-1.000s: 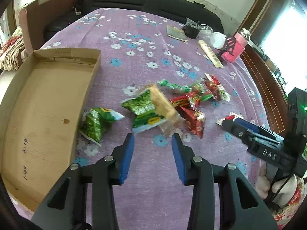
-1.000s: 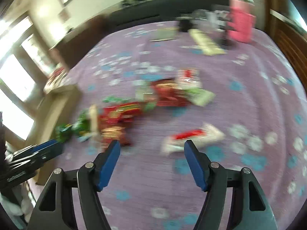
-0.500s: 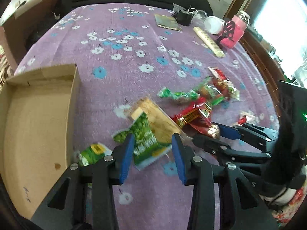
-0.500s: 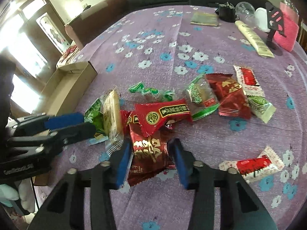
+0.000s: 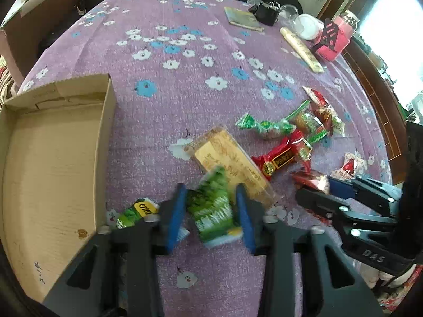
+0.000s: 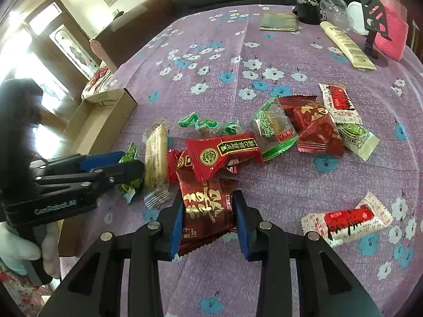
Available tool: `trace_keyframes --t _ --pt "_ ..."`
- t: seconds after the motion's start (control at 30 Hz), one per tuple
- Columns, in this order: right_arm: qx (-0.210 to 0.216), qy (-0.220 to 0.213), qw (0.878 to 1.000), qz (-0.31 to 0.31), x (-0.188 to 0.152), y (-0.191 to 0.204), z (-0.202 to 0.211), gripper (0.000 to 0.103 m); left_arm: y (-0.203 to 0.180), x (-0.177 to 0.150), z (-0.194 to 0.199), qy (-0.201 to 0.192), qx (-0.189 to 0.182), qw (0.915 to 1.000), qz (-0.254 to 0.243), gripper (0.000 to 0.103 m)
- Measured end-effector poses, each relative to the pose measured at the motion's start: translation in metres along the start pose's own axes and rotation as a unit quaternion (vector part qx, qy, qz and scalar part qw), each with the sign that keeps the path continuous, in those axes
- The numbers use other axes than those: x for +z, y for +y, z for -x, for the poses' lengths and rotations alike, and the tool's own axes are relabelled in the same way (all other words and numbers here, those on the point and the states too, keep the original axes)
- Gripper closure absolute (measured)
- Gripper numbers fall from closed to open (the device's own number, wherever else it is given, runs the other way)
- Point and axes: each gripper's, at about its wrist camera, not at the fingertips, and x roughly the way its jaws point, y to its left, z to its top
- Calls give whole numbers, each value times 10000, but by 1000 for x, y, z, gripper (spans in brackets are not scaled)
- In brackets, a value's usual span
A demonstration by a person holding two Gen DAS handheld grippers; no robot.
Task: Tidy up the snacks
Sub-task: 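Grasp the green pea bag with the left gripper while the right grasps a red wafer pack, then carry both packets over the cardboard box and open both grippers to drop them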
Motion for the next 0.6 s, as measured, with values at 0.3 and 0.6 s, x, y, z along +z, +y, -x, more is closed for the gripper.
trace_keyframes --t 0.3,0.6 --pt "28 -91 9998 -171 -10 -3 18 70 -2 -8 21 -270 -117 9995 82 81" --pt "240 -243 9993 -141 -11 29 36 70 12 -27 76 -680 -477 9957 403 81"
